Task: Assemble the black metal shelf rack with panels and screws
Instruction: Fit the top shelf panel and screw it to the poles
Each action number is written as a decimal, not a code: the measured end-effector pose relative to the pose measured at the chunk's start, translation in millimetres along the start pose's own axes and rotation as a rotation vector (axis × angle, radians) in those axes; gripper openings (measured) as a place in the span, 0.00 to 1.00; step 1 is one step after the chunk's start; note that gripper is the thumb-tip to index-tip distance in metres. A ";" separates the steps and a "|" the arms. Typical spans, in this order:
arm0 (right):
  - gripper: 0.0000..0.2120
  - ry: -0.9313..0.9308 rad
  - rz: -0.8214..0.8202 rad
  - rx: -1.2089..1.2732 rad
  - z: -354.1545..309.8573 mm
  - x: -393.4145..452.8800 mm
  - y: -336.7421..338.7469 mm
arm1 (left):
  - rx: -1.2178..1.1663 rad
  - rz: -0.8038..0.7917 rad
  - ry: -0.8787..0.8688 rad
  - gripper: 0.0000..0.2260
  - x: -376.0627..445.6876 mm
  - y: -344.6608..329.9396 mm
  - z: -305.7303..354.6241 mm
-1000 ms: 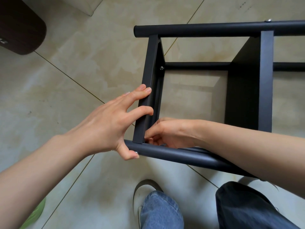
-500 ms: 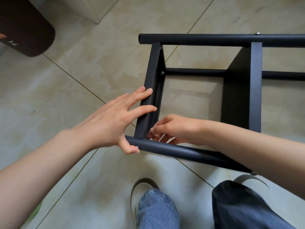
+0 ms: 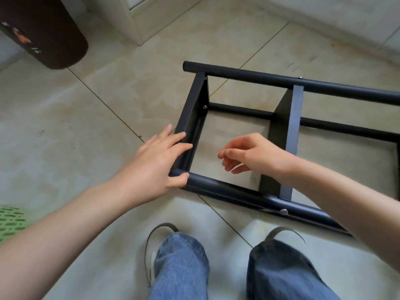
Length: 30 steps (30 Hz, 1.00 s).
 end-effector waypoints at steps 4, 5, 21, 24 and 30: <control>0.10 0.064 0.050 -0.177 -9.3 -21.8 31.2 | -0.311 0.340 0.111 0.16 -42.5 20.0 13.6; 0.10 0.070 0.068 -0.214 -10.1 -25.3 38.7 | -0.346 0.388 0.137 0.14 -51.1 20.0 14.7; 0.10 0.341 0.408 -0.793 -45.9 3.4 156.7 | -2.145 -0.279 0.969 0.09 -37.4 -89.6 71.4; 0.12 0.342 0.440 -0.852 -44.2 14.4 170.9 | -2.244 -0.290 0.981 0.03 -30.4 -95.8 81.2; 0.18 0.282 0.373 -0.924 -32.1 37.9 174.5 | -2.375 -0.225 1.013 0.08 -21.5 -104.3 88.1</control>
Point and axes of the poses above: each hand's wrist, its own x-axis towards the middle knuckle, its own y-axis out of the back of the hand, z = x × y, the point moved 8 cm from there along x, towards the middle knuckle, and after that the axes turned 13 degrees about y, right-handed, at the moved point
